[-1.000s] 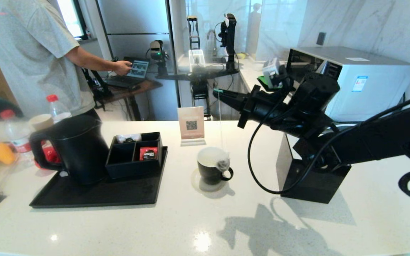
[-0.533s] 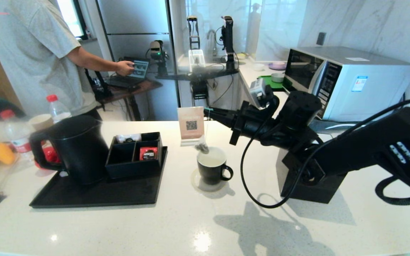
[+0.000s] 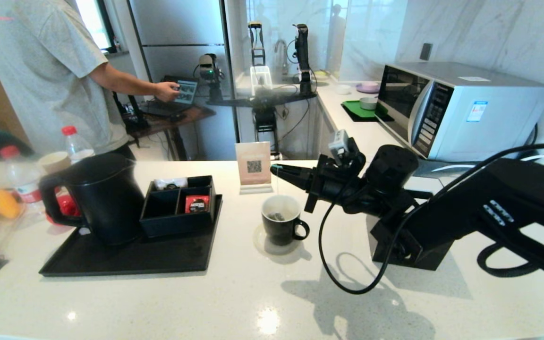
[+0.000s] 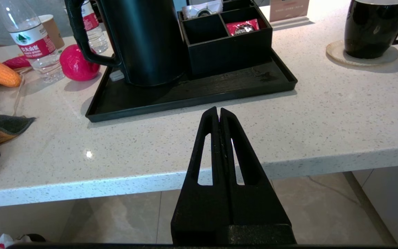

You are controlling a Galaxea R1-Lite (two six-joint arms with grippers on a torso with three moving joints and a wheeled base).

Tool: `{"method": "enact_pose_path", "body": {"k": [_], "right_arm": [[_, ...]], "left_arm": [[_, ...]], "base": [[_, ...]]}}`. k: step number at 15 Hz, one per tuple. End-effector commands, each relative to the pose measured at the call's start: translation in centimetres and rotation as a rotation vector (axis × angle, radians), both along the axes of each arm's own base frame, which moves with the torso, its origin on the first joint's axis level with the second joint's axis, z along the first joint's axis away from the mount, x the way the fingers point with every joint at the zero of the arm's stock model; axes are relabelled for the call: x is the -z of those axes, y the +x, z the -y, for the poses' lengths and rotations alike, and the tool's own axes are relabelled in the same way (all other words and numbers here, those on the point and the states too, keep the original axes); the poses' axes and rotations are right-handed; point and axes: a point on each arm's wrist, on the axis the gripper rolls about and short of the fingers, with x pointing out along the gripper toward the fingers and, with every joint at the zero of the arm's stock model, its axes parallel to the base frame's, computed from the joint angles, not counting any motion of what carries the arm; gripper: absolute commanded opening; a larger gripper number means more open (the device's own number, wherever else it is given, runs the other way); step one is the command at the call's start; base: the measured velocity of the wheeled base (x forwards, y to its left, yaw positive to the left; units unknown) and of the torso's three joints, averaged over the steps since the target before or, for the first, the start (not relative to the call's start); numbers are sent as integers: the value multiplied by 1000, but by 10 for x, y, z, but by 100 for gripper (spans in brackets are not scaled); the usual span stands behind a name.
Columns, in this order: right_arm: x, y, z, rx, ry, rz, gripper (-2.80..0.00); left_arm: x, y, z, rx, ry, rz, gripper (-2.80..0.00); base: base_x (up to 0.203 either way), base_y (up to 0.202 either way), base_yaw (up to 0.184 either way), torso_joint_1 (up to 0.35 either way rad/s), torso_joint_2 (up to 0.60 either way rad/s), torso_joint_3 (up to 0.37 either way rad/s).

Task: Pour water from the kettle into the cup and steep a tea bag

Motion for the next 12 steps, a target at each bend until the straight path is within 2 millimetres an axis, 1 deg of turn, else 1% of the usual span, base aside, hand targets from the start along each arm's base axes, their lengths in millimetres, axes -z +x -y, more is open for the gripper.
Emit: {"method": "enact_pose_path", "body": {"k": [1, 4, 7, 9, 12], "right_arm": [[25, -1, 1, -7, -8, -27, -280], [49, -7, 4, -5, -30, -61, -280], [63, -11, 6, 3, -61, -96, -280], [60, -9, 5, 3, -50, -88, -280], [44, -8, 5, 4, -21, -51, -280]], "left_arm": [[0, 0, 0, 0, -1, 0, -280], [0, 0, 0, 0, -1, 0, -280], [0, 0, 0, 0, -1, 0, -280], [0, 0, 0, 0, -1, 0, -280], [0, 0, 0, 0, -1, 0, -280]], "base": [[0, 0, 0, 0, 0, 0], [0, 0, 0, 0, 0, 0], [0, 0, 0, 0, 0, 0], [0, 0, 0, 0, 0, 0], [0, 0, 0, 0, 0, 0]]}}
